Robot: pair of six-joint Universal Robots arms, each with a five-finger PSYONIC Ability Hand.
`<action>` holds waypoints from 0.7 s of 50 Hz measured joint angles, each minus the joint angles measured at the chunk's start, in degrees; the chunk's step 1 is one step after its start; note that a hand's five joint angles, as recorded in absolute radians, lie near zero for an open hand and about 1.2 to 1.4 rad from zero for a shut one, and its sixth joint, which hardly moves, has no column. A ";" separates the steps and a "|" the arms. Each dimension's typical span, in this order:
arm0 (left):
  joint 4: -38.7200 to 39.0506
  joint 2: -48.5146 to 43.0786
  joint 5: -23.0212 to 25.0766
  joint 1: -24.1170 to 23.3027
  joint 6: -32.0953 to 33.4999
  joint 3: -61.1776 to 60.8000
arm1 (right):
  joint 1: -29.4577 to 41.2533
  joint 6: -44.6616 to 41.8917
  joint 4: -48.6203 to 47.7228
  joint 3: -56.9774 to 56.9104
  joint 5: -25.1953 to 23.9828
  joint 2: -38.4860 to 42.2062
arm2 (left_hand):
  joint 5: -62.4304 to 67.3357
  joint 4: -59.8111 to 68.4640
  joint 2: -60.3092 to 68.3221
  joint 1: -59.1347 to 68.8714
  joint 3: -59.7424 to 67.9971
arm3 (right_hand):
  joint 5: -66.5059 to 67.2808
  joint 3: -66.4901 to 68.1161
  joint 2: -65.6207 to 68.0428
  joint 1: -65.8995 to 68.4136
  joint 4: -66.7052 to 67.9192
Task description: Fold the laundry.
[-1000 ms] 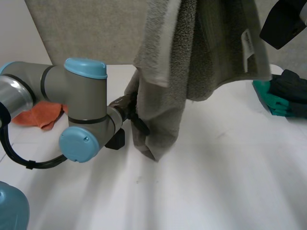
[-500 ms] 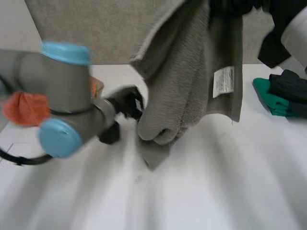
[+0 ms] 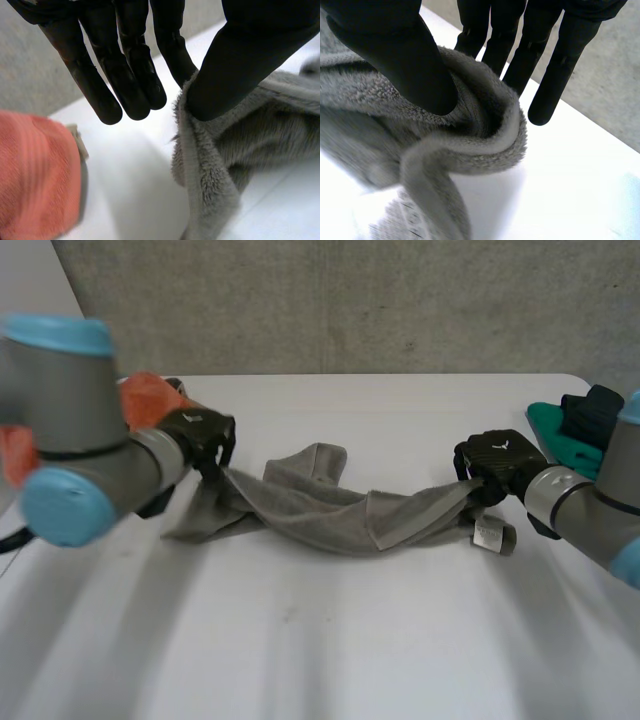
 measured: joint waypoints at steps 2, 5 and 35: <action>0.27 -3.09 -2.71 -1.08 0.70 1.74 | 0.58 -0.62 -0.78 -1.30 2.66 1.44 | -7.54 -8.67 -9.28 -8.85 -8.44 | -6.99 -7.78 -7.42 -5.54 -7.91; -0.22 -6.23 -5.98 -2.30 1.27 4.09 | 1.58 -1.23 -1.71 -2.58 6.93 2.25 | -22.62 -24.64 -24.17 -25.13 -23.98 | -19.65 -20.24 -20.03 -18.21 -20.45; 2.40 20.04 5.39 11.57 2.37 -29.17 | 19.12 -8.44 8.79 6.07 18.80 -13.13 | -50.60 -52.00 -51.45 -49.28 -51.26 | -38.87 -40.45 -40.67 -37.50 -40.73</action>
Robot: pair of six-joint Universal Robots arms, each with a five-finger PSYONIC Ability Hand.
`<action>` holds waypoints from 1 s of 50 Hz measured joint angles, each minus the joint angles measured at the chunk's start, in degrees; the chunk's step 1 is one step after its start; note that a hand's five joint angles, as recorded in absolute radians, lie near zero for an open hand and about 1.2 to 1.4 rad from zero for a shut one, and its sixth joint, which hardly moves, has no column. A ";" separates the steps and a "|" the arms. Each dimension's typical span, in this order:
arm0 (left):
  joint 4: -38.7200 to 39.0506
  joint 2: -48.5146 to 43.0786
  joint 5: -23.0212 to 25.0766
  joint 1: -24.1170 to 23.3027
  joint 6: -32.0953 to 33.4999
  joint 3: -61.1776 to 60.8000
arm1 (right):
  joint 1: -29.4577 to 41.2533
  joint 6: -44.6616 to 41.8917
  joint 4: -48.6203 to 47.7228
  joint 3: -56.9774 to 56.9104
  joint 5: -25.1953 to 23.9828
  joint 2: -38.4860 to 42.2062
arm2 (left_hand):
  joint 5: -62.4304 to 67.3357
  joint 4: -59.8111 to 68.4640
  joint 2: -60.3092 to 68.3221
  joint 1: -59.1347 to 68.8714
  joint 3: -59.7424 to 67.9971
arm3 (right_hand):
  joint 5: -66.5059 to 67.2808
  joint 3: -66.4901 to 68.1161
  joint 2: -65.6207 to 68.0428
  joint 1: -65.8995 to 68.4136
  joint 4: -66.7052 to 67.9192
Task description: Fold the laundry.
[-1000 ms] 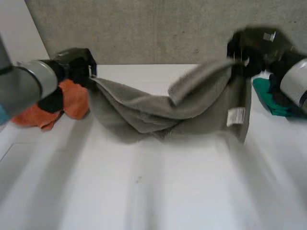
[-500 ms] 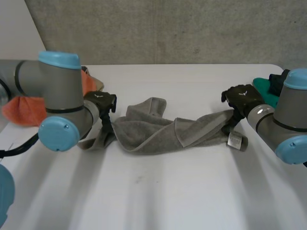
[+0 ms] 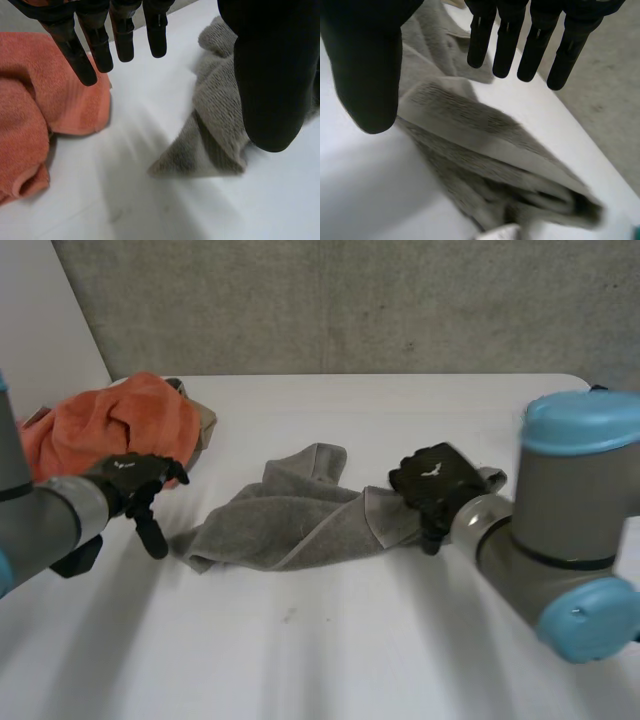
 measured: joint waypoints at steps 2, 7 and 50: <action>0.00 0.00 0.00 0.00 0.00 0.00 | 0.00 0.00 0.00 0.00 0.00 0.00 | 0.00 0.00 0.00 0.00 0.00 | 0.00 0.00 0.00 0.00 0.00; 2.46 2.37 4.12 2.83 1.68 -6.59 | 3.94 3.65 -8.01 -5.94 1.49 13.38 | 0.00 0.00 -0.03 0.00 0.00 | 12.42 13.06 13.85 12.75 12.83; 10.63 -16.40 -0.50 -4.97 2.94 4.90 | 4.88 27.25 -4.29 -22.01 -5.76 -25.04 | -2.41 -4.42 -4.35 -4.99 -4.21 | 39.84 41.87 42.42 38.36 42.32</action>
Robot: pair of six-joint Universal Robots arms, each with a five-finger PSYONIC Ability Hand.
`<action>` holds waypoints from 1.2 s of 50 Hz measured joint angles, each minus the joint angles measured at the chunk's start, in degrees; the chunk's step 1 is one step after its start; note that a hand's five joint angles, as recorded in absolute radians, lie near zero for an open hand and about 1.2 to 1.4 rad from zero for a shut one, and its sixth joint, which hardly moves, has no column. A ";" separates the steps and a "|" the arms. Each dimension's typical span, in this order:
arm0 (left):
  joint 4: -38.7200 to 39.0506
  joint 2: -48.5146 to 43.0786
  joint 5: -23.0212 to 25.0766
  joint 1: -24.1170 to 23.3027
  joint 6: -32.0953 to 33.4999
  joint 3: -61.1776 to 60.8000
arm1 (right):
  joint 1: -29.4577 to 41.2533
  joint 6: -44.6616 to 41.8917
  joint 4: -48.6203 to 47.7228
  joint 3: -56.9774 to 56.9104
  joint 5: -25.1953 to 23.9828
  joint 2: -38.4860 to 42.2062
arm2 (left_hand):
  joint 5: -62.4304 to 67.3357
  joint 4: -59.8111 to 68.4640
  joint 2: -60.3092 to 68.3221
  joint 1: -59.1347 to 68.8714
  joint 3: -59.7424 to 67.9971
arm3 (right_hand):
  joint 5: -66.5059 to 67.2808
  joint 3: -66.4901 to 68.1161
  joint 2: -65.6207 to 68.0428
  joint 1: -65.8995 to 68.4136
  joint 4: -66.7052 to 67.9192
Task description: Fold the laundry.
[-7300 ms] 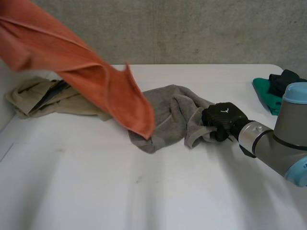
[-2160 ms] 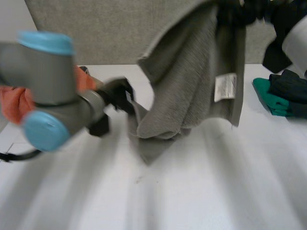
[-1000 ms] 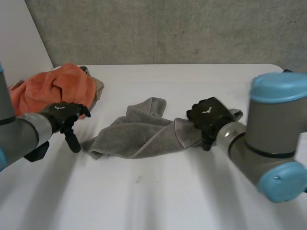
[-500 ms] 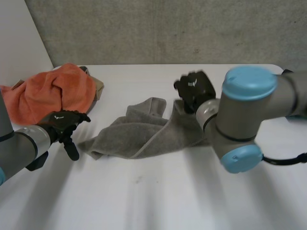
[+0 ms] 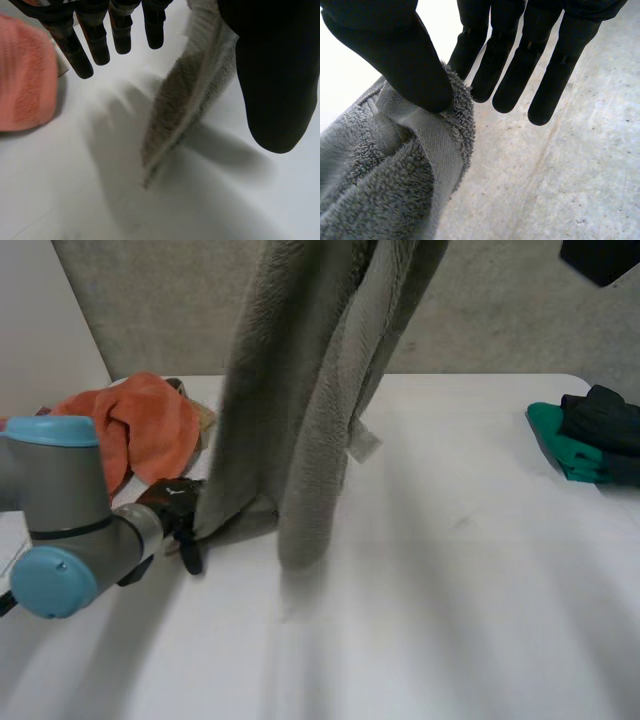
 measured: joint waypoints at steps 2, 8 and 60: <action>-0.54 -1.15 -0.75 -1.60 -1.32 1.71 | -0.28 0.59 0.52 -0.15 0.05 -0.39 | 0.43 1.14 1.18 0.44 0.68 | 0.00 0.00 0.00 0.00 0.00; -2.87 -3.35 -2.53 -4.91 -5.21 5.40 | -0.64 0.86 1.16 0.09 0.21 -1.07 | 4.59 6.08 5.65 5.58 5.12 | 0.00 0.00 0.00 0.00 0.00; -9.35 -9.18 1.07 5.42 -2.96 69.88 | -19.40 -16.97 -24.92 -14.22 7.06 39.34 | 52.57 56.93 56.50 53.98 55.98 | 1.04 0.24 0.00 -0.05 0.01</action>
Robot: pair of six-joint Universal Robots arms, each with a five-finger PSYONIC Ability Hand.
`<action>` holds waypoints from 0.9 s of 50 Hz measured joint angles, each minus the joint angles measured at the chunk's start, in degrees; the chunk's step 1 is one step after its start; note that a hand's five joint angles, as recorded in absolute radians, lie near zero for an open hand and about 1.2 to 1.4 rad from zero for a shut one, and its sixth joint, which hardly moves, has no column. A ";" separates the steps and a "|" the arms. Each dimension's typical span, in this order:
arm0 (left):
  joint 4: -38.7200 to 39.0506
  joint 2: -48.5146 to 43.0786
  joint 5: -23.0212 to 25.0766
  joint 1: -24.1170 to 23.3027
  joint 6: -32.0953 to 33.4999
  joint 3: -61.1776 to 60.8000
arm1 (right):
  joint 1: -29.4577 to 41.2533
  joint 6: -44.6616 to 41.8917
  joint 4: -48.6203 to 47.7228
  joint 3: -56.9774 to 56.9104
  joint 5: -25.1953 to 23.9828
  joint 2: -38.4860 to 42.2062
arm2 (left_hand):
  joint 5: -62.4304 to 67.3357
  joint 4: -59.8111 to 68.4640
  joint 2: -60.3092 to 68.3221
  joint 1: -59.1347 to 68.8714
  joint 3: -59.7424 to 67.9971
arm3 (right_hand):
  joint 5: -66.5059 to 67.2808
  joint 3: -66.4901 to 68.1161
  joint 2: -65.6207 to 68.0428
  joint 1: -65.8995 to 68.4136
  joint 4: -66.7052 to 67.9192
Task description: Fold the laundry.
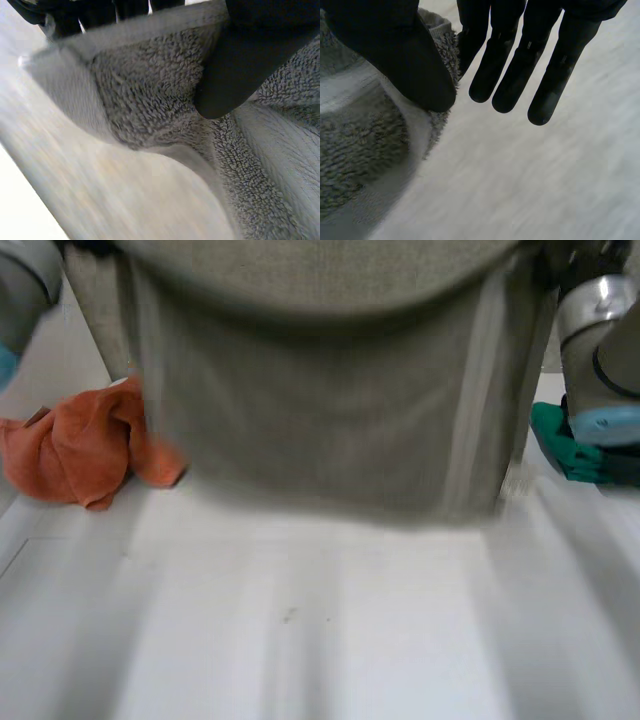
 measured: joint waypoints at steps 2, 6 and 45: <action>4.64 0.63 -1.29 -0.29 -4.54 2.99 | -0.07 2.01 -7.80 -1.28 1.44 0.22 | 0.00 0.00 0.00 0.00 0.00 | 0.35 0.00 0.00 0.00 0.00; 10.14 2.46 -2.80 -0.60 -10.06 1.50 | -0.31 4.89 -15.95 -0.39 1.77 -0.85 | 0.00 0.00 0.00 0.00 0.00 | 0.36 0.00 0.00 0.00 0.00; 15.83 5.04 3.03 1.04 6.92 -59.43 | -8.53 -8.12 21.79 30.32 -15.39 1.42 | 0.00 0.00 0.00 0.00 0.00 | -26.23 -26.17 -26.10 -22.82 -26.49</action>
